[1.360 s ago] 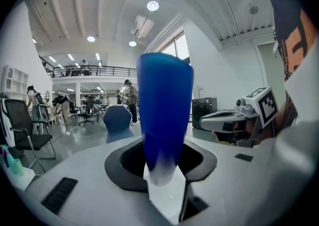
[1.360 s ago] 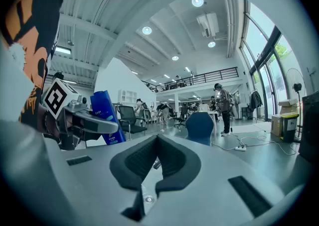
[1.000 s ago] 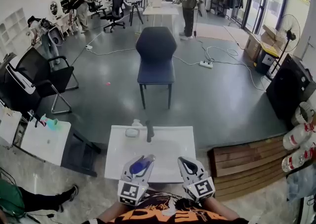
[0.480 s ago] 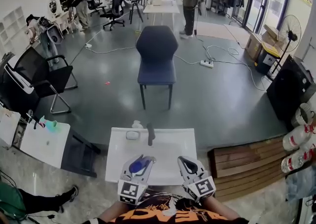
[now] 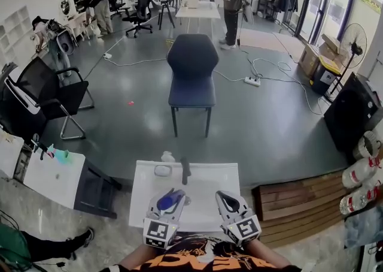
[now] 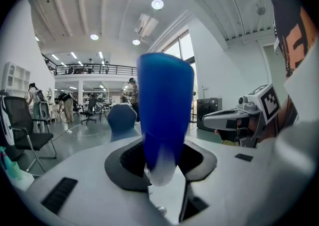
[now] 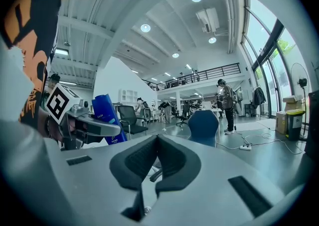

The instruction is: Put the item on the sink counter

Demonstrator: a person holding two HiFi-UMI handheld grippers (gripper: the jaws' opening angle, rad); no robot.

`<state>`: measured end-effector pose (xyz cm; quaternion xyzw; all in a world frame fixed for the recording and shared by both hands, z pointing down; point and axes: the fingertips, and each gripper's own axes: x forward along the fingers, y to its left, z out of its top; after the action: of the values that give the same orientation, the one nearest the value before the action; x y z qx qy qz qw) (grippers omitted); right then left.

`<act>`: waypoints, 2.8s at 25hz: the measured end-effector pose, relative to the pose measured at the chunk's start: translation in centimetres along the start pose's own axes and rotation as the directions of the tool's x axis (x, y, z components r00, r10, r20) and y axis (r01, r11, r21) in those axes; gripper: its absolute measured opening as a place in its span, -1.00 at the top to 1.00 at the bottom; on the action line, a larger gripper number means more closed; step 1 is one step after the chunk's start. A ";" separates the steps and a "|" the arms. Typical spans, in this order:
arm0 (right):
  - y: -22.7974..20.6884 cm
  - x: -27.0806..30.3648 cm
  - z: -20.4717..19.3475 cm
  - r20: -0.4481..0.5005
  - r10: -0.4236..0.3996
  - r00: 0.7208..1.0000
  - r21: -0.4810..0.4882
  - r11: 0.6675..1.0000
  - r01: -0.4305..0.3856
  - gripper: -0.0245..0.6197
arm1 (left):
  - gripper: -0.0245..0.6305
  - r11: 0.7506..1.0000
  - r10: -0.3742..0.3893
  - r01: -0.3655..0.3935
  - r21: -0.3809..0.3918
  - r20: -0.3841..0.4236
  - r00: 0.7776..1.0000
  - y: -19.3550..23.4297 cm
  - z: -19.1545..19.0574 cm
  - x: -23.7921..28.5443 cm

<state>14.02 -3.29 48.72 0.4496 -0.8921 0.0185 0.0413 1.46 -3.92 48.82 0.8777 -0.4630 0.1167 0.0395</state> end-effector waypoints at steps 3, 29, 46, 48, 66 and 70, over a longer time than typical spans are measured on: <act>-0.2 1.1 0.2 -0.003 0.000 1.000 -0.005 1.000 0.000 0.88 | 0.41 1.000 0.005 -0.005 -0.003 -0.003 1.000 1.1 0.0 0.4; -0.7 9.0 -0.6 -0.075 -0.015 0.997 0.039 0.999 0.018 0.88 | 0.41 1.000 0.022 -0.022 0.000 -0.059 0.998 10.1 -2.3 4.7; 1.3 16.0 -1.3 -0.115 0.050 0.992 0.037 0.998 -0.046 0.88 | 0.41 0.995 0.078 -0.084 -0.047 -0.108 0.991 17.2 -5.3 6.2; 1.4 16.4 -1.5 -0.121 0.059 0.991 0.039 0.998 -0.055 0.88 | 0.41 0.995 0.086 -0.092 -0.046 -0.122 0.989 17.7 -6.0 6.6; 3.8 21.6 -2.2 -0.162 0.128 0.978 0.034 0.992 -0.124 0.88 | 0.41 0.971 0.216 -0.233 -0.043 -0.248 0.944 26.6 -15.3 9.1; 4.4 22.2 -2.9 -0.199 0.136 0.970 0.037 0.991 -0.132 0.88 | 0.41 0.972 0.212 -0.231 -0.042 -0.260 0.942 27.4 -17.1 9.6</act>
<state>-2.50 -18.28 53.59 0.3846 -0.9114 0.0772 0.1247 -18.68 -24.19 66.68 0.7960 -0.5538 0.2148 0.1166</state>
